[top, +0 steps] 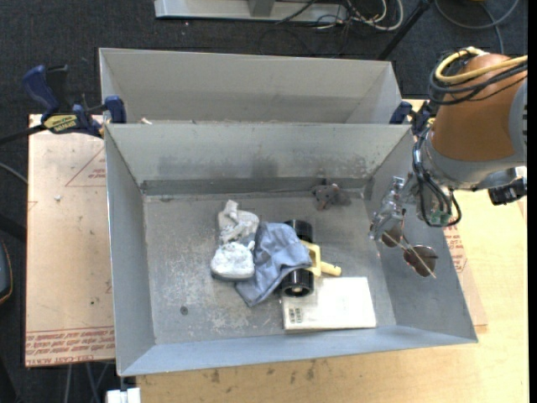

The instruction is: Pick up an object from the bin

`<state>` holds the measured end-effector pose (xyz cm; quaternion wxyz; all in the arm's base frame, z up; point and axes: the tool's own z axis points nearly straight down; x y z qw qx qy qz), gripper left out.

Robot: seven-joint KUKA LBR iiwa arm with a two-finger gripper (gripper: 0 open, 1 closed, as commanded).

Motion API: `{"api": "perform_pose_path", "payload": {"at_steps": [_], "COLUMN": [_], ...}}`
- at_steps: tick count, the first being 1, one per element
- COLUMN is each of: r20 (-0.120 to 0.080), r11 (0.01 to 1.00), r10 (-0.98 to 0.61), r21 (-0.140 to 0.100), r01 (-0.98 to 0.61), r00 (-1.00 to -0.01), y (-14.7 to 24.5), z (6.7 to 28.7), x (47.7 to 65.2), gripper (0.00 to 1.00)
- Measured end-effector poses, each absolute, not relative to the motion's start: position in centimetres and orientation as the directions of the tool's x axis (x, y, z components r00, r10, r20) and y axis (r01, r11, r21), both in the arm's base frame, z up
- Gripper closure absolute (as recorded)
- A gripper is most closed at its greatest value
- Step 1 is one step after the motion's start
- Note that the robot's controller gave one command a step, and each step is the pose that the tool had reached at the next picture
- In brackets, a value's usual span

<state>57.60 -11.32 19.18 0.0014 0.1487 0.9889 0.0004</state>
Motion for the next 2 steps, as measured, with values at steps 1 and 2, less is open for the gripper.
{"api": "perform_pose_path", "payload": {"at_steps": [1, 2], "r20": [-0.002, -0.002], "r11": [0.956, 0.956], "r10": [0.294, 0.294], "r21": [0.001, 0.001], "r01": [0.294, 0.294], "r00": [-0.956, -0.956], "y": [-11.31, -11.3], "z": [19.17, 19.17], "x": [57.6, 57.6], "gripper": [1.0, 1.0]}}
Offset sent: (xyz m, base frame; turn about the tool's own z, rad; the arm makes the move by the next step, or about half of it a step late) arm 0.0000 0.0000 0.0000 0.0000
